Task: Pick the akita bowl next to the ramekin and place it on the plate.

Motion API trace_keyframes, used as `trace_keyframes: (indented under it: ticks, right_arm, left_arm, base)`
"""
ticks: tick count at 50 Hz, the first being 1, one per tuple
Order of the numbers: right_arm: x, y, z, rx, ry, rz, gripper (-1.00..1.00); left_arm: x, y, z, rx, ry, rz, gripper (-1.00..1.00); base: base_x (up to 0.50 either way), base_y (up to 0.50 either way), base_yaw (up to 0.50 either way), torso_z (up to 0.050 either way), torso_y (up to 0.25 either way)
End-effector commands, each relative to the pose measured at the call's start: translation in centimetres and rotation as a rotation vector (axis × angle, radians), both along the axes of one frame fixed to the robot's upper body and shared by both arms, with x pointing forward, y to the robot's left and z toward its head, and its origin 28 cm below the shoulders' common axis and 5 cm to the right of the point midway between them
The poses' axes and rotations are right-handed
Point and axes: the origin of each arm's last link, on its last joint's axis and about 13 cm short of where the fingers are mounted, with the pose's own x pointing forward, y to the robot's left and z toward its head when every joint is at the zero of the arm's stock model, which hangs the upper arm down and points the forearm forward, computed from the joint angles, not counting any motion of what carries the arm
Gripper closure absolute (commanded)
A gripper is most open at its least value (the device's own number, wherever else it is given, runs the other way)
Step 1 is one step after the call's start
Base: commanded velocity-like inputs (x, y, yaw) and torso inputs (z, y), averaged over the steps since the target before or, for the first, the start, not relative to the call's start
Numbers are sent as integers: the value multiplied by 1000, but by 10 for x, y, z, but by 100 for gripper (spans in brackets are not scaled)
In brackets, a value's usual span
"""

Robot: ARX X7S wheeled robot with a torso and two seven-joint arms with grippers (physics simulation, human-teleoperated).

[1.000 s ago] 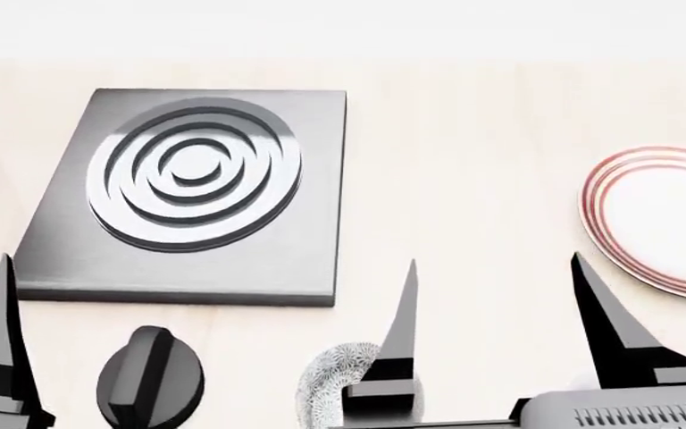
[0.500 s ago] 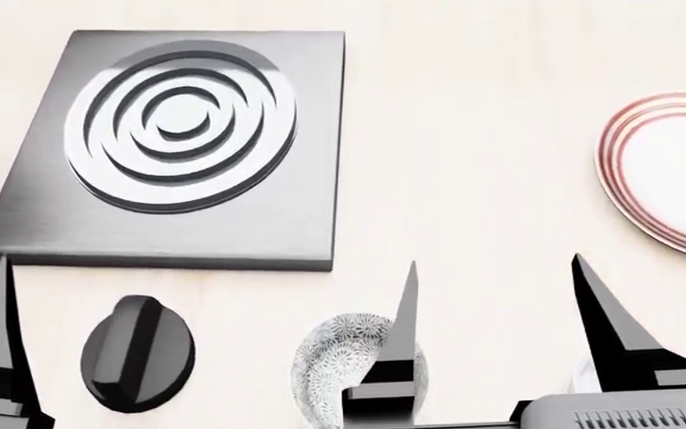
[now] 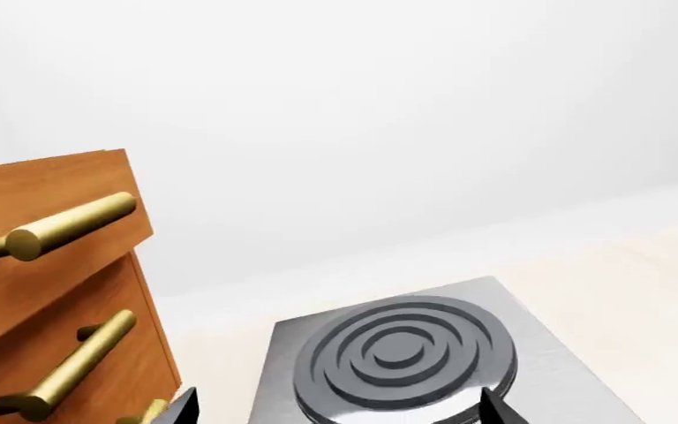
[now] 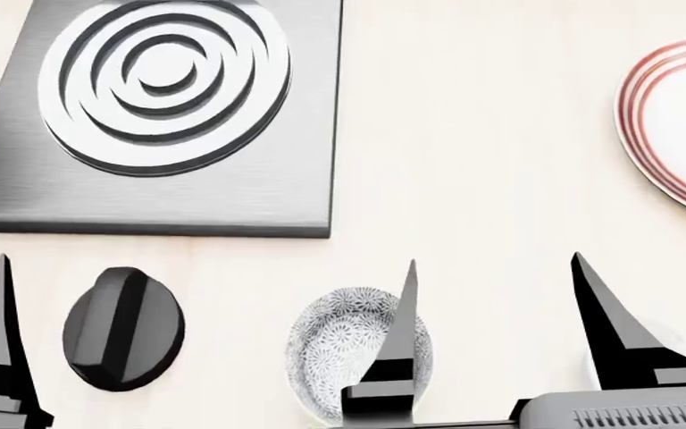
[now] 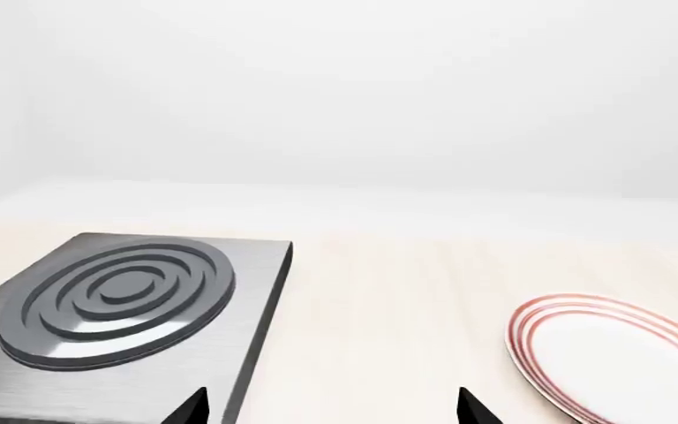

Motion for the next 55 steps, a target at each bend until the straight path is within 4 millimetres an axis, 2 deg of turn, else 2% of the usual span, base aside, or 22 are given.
trace_keyframes:
  ticks: [1,16,35,55]
  right_arm:
    - [2,1,3,16,-34,8,-100]
    - [2,1,3,14,-34,5,-100]
    - [-3,2,10,25,-19,14,-100]
    - [-8,5,16,134,123,79,-100]
  left_arm:
    - [0,2,0,-18,21,-9,-100]
    - [-1,1,-1,-15,22,-10,-100]
    - [-1,1,-2,-20,31,-7,-100]
    - [-2,1,-3,-19,34,-6,-100]
  base:
    - [0,0,0,0,-102]
    - [0,0,0,0,-83]
    - [0,0,0,0,-6]
    - [0,0,0,0,0]
